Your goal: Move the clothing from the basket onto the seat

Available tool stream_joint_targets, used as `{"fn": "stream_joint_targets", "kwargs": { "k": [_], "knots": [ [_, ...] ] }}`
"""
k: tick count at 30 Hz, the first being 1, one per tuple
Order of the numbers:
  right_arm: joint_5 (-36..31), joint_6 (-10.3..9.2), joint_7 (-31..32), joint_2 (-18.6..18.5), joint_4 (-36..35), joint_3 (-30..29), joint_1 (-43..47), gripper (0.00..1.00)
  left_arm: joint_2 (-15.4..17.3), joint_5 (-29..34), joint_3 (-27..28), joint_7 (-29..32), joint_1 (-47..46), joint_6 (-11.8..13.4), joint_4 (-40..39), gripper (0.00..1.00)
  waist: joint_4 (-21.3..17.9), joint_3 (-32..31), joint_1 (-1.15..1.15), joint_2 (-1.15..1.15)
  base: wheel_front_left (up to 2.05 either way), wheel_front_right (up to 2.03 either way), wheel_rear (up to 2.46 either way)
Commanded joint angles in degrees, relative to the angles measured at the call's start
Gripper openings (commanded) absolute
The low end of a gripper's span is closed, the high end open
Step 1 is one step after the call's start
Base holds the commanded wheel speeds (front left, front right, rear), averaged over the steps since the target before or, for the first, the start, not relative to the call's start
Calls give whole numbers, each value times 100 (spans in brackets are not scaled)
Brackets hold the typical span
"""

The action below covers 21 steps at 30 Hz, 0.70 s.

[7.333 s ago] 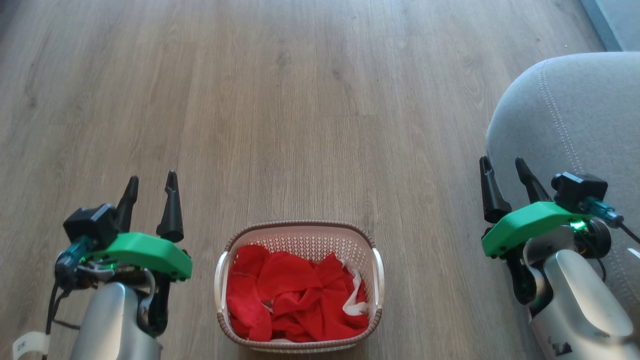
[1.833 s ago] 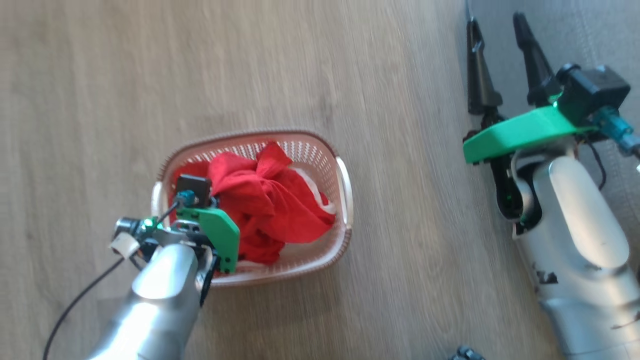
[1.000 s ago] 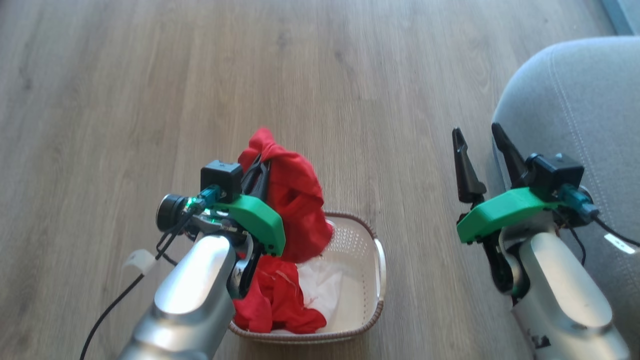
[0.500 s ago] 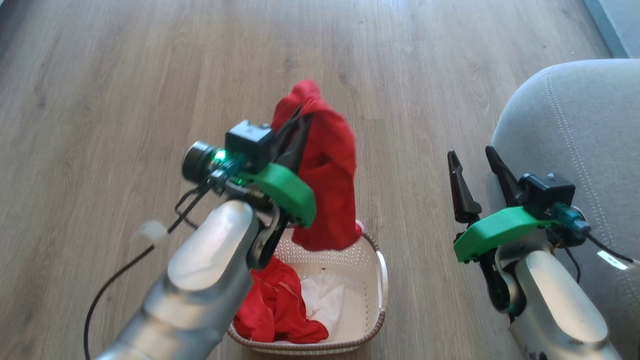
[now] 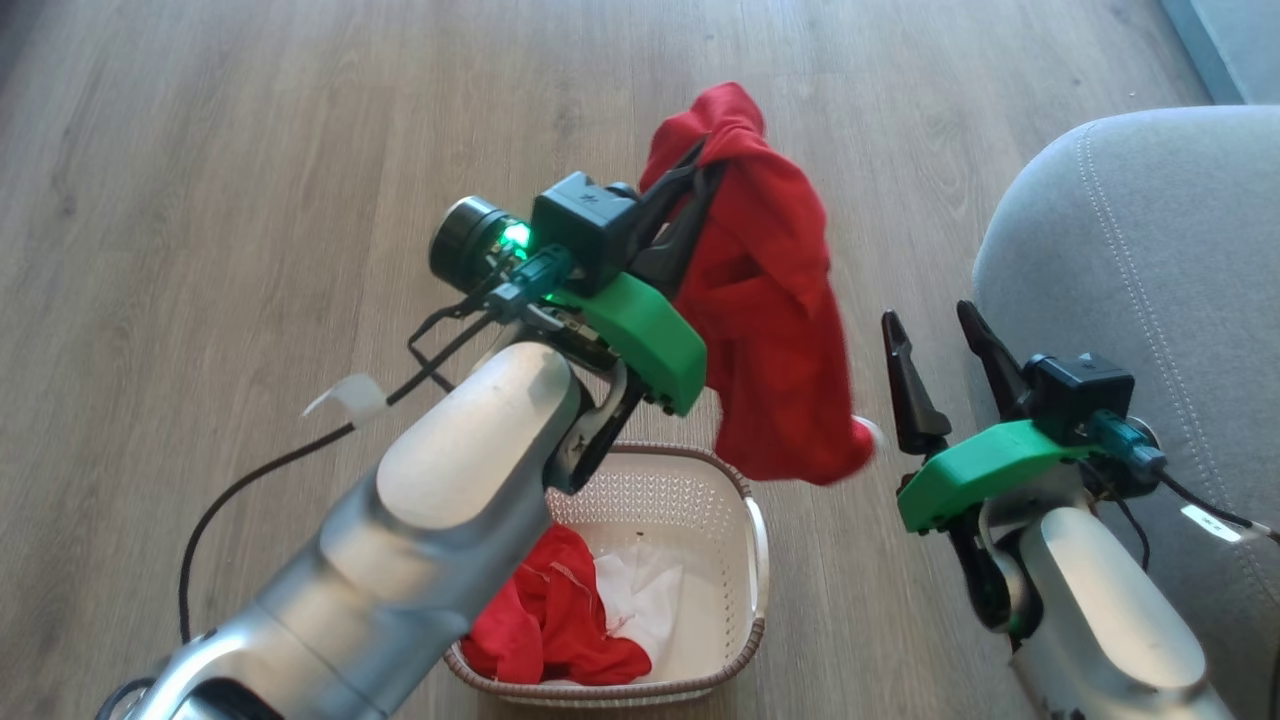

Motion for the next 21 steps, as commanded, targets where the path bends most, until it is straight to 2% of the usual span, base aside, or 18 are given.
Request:
{"fn": "stream_joint_targets", "kwargs": {
  "k": [1,6,12,17,21],
  "knots": [
    [21,40,-28,38,-194,122,-82,100,81,-47,114,-51,-409,51,-197,0,-4,2,0,0,0,0,0],
    [125,40,-28,-109,-549,642,-207,100,81,-166,-138,-52,-530,155,-340,0,7,10,0,0,0,0,0],
    [383,40,-28,-638,-784,1639,-644,100,81,-252,-424,-53,-606,226,-516,0,61,6,0,0,0,0,0],
    [582,40,-28,-1055,-585,2212,-1200,100,81,-368,-659,-53,-641,253,-695,0,179,-15,0,0,0,0,0],
    [917,40,-28,-1160,-98,2851,-1548,100,81,-437,-771,-53,-640,261,-765,0,260,-35,0,0,0,0,0]
  ]
}}
